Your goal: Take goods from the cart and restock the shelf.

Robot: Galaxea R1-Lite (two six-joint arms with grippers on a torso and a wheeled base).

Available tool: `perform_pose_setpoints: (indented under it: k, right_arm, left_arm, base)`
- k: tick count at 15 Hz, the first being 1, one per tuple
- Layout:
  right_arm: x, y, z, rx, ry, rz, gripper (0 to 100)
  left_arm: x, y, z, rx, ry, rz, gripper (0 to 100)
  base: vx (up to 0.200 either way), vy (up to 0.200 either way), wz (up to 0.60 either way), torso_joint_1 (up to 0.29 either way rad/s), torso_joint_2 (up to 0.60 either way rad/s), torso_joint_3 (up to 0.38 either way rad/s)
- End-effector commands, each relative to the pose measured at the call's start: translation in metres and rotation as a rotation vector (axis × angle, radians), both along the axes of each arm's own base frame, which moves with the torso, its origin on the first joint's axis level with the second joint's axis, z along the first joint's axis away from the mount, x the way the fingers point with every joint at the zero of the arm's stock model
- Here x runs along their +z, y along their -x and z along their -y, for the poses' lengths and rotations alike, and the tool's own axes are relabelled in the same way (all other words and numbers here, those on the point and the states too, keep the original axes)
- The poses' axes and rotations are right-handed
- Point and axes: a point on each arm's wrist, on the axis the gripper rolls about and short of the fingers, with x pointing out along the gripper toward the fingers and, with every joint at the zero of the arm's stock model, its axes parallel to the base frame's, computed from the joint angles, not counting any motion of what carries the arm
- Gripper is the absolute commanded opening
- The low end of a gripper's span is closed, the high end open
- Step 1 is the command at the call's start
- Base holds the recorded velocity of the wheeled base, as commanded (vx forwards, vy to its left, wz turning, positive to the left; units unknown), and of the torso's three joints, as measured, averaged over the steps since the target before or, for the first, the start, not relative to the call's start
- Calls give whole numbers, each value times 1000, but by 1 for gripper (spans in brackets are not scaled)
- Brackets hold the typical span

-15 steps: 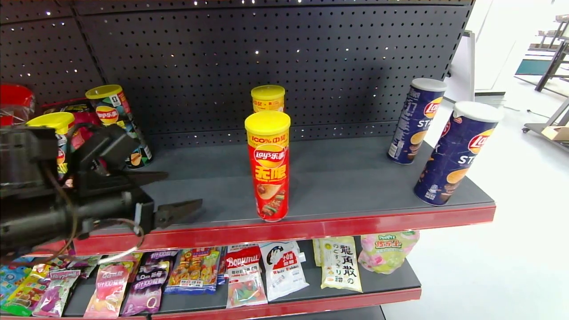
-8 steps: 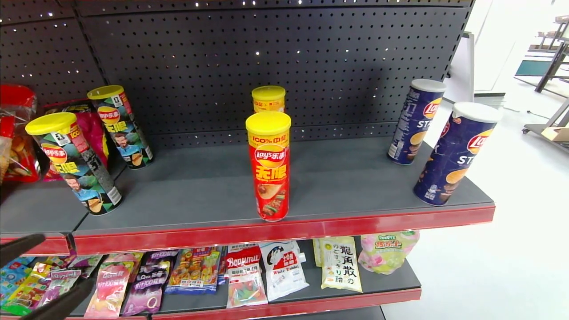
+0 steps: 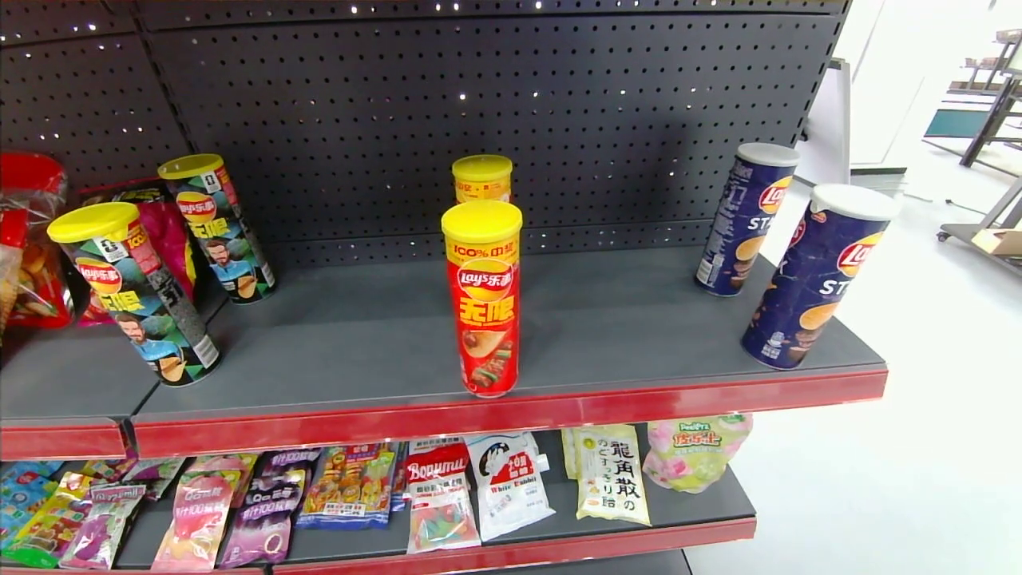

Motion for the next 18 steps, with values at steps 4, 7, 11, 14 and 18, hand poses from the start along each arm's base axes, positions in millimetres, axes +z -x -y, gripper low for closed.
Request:
perform_pose_setpoints:
  k: [4,7,11,14,18]
  right_arm:
    - [0,0,0,1,0,-1,100]
    - [0,0,0,3,-4,-2,100]
    - [0,0,0,4,-12,-2,100]
    - [0,0,0,4,-12,0,100]
    - [0,0,0,4,-12,0,100]
  left_arm:
    - [-32,-7,1,0,-36,-31,100]
    - [-40,-12,1,0,-39,1,100]
    - [-41,-12,1,14,-42,3,100]
    - [-41,-14,-1,142,-47,40,100]
    - [-42,-15,-5,301,-15,40,100]
  base:
    - [0,0,300,1,1,0]
    - [0,0,400,2,2,6]
    - [0,0,0,0,0,0]
    - [0,0,0,0,0,0]
    - [0,0,0,0,0,0]
